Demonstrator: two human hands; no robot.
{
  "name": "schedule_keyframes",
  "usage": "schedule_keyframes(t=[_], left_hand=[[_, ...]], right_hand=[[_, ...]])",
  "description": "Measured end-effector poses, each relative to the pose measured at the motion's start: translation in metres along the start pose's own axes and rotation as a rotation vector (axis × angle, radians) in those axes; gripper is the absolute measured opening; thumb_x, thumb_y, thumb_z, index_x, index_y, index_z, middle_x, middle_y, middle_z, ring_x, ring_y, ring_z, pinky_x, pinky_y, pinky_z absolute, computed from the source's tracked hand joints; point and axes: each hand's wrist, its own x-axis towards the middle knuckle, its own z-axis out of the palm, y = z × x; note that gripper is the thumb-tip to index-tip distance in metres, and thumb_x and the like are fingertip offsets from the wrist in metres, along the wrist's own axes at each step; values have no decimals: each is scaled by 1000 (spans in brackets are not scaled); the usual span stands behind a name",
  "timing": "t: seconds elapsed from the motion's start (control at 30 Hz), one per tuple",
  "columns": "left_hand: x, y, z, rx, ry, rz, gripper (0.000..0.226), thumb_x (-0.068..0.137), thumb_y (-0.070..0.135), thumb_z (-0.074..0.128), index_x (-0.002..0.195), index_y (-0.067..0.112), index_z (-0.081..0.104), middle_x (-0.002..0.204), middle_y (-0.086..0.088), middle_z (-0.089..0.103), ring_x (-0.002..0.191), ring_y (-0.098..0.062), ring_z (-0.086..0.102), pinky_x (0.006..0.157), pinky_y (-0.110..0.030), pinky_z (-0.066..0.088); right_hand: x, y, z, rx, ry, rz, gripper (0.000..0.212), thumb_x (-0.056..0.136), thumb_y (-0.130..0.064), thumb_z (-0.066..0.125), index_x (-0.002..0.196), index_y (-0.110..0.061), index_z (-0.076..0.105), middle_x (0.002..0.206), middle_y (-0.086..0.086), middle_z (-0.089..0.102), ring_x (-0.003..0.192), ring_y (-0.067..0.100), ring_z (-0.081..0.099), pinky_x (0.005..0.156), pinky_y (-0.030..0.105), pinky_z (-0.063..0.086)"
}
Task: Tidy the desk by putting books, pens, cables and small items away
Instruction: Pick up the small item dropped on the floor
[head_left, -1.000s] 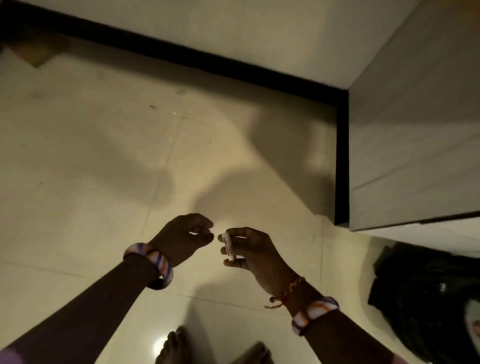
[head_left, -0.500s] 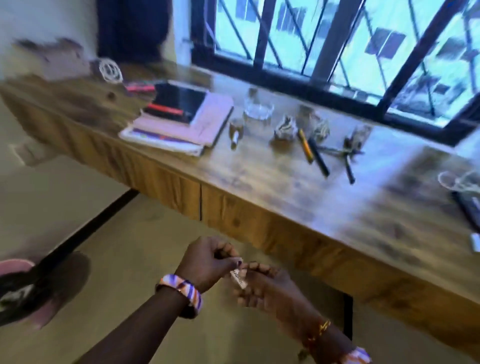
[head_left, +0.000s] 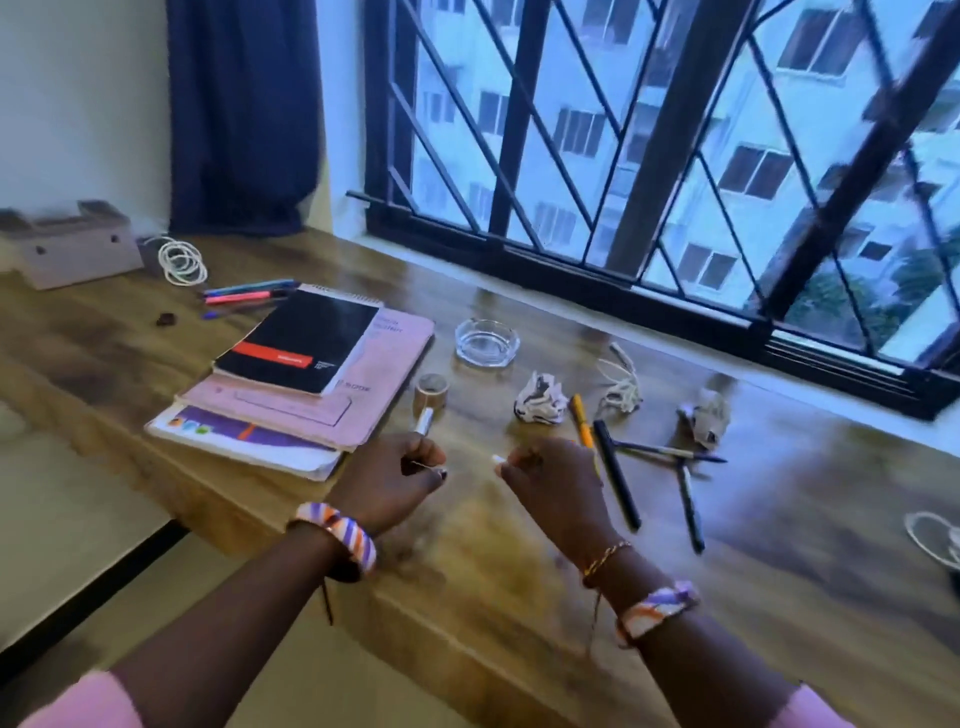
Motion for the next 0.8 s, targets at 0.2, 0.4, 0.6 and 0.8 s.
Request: schedule_keyframes(t=[0.2,0.4,0.6,0.8], left_hand=[[62,-16,-5,134,4,-56,9,82,9,65,83,18,66,82,1,66,77,-7,60,69,-13,43],[76,-28,-17,149,-16,-105,11,83,7,64,89,13,70,86,4,69,80,-1,61,72,-6,42],[74,-36,-45,101,-20,-53,10,84,4,62,87,12,68,58,17,60,53,13,54,53,-1,38],[69,-42,-62,137,-166,82,7,83,8,64,86,11,70,67,13,65,61,5,56,61,-10,43]], right_hand=[[71,10,31,-524,-104,-456,31,37,3,76,54,-11,55,58,7,56,40,25,56,32,19,31],[97,5,55,-657,-74,-474,31,24,2,75,44,-13,57,53,6,58,32,18,51,27,17,28],[92,-4,65,-711,69,-419,14,45,-2,59,54,-14,61,61,6,60,52,26,58,40,25,37],[52,-25,71,-653,81,-277,24,53,-8,76,71,-19,64,77,4,64,74,26,60,54,31,47]])
